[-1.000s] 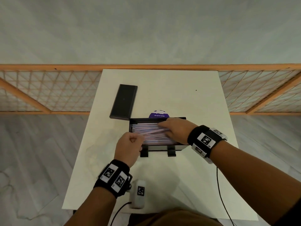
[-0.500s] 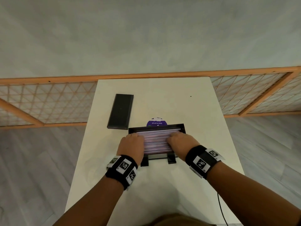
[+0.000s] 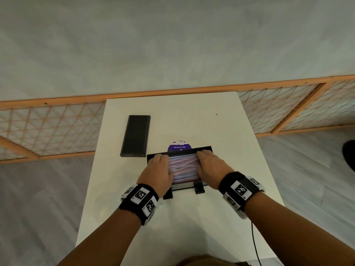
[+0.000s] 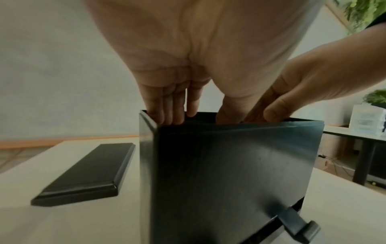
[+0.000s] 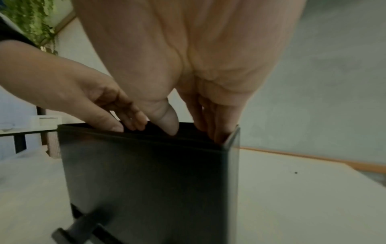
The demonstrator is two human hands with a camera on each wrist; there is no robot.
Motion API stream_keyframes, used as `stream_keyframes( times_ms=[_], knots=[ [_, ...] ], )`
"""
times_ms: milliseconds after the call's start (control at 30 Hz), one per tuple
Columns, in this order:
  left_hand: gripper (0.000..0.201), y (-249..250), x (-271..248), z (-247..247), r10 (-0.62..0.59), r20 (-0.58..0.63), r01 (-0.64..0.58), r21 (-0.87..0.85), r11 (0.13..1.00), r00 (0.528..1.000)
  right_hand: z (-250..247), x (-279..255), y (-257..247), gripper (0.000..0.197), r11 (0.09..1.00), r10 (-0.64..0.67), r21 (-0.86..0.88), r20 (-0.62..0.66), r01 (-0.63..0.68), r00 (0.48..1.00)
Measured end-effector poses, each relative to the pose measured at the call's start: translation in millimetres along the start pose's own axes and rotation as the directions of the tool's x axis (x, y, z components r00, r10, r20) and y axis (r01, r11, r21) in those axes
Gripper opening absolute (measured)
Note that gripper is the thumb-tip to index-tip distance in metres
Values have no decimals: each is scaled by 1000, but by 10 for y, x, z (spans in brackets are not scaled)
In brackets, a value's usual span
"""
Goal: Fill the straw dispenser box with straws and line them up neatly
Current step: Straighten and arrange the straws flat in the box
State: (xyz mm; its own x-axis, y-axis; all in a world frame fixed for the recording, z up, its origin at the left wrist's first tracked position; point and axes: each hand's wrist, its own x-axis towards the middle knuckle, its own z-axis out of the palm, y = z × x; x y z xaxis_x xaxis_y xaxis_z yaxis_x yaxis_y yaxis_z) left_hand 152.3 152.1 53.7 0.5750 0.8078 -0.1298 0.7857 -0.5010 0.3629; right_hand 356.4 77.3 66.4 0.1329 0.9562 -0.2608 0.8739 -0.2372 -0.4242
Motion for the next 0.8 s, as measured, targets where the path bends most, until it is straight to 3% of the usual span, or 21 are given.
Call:
stream_keyframes(
  times_ms=[167,267,367,467,667,800],
  knots=[
    [42,90,59,80,-123,22,125,-66,990,992,121,78,-279,79,939,300,108,212,-328,930],
    [43,82,71,120,-110,25,110,-31,993,994,126,174,-335,57,899,406,116,141,-423,903],
    [39,44,79,123,-62,14,62,47,997,998,49,178,-281,30,897,387,181,120,-404,914],
    [34,19,61,114,3,13,-5,99,995,1000,11,101,-222,15,926,357,106,67,-362,932],
    [32,3,66,58,115,9,-115,125,985,993,25,-146,-248,19,966,249,-48,-73,-253,966],
    [23,9,60,129,91,71,-100,141,985,993,127,-225,-215,23,983,145,-95,-104,-154,984]
  ],
)
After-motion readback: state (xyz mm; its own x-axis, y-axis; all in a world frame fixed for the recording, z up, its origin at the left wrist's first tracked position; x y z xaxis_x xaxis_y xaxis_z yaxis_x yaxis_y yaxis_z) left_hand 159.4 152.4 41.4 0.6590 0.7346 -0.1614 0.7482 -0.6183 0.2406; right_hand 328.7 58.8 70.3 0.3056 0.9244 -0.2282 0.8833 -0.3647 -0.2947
